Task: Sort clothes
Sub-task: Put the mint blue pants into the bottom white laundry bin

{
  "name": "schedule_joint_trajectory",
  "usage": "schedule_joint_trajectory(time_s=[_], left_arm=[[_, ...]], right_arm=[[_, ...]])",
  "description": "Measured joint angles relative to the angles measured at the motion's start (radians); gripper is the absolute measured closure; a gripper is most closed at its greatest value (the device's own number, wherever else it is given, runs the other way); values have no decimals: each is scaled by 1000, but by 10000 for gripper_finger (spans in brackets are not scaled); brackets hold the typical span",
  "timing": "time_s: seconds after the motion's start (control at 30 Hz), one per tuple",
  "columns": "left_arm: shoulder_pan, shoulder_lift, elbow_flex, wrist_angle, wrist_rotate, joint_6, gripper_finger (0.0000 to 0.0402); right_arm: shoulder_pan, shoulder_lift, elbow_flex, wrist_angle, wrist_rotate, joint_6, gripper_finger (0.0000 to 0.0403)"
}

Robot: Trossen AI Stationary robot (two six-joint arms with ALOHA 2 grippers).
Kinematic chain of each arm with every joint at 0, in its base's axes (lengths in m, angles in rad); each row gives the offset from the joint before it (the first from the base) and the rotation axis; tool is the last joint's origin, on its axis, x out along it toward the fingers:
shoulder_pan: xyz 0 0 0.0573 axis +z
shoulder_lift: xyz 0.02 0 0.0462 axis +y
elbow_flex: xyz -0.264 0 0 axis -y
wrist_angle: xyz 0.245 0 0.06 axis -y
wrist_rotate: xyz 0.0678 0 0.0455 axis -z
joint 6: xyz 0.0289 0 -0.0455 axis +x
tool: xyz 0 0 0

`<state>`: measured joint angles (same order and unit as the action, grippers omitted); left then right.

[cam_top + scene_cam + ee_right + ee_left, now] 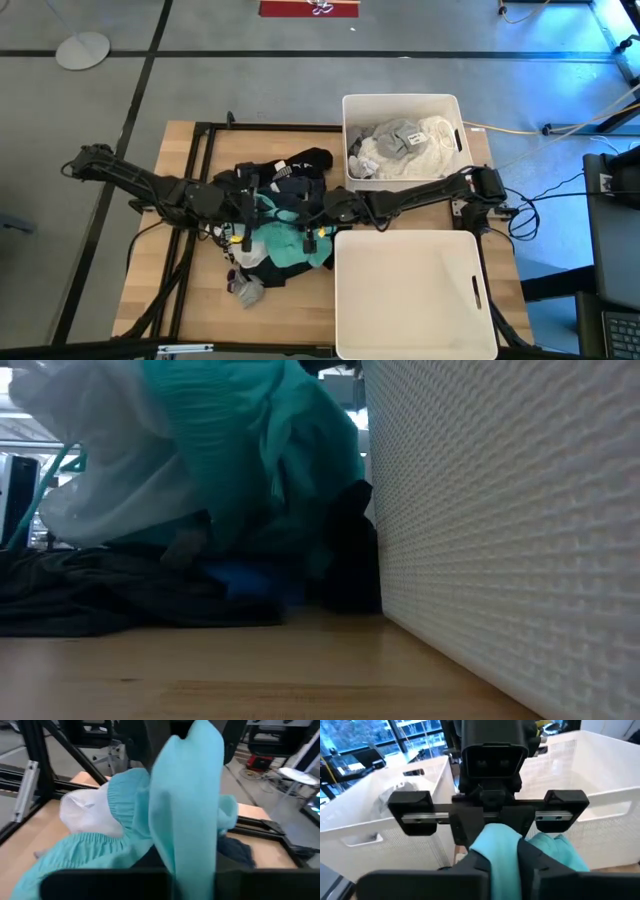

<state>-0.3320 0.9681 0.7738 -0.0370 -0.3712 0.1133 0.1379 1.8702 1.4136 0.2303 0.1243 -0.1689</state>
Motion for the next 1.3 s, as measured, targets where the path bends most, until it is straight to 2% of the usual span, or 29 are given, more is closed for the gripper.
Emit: schedule_joint_trajectory(time_s=[0.2,0.3,0.43,0.67,0.9,1.3], left_arm=[[6,-13,2,-6,-2,4,281],[6,-33,11,-36,-1,22,243],[6,-91,41,-135,-1,1,218],[6,-206,44,-279,-85,-50,217],[6,-240,41,-400,-113,-139,219],[6,-240,-85,-392,-115,-247,219]], right_arm=[[-1,-60,-1,-25,23,-1,367],[-1,-97,-1,-42,42,-17,379],[0,-154,-2,-55,87,-61,395],[-1,-248,-2,-51,139,-123,380],[-1,-329,-2,-50,155,-179,393],[0,-503,-1,-71,161,-174,383]])
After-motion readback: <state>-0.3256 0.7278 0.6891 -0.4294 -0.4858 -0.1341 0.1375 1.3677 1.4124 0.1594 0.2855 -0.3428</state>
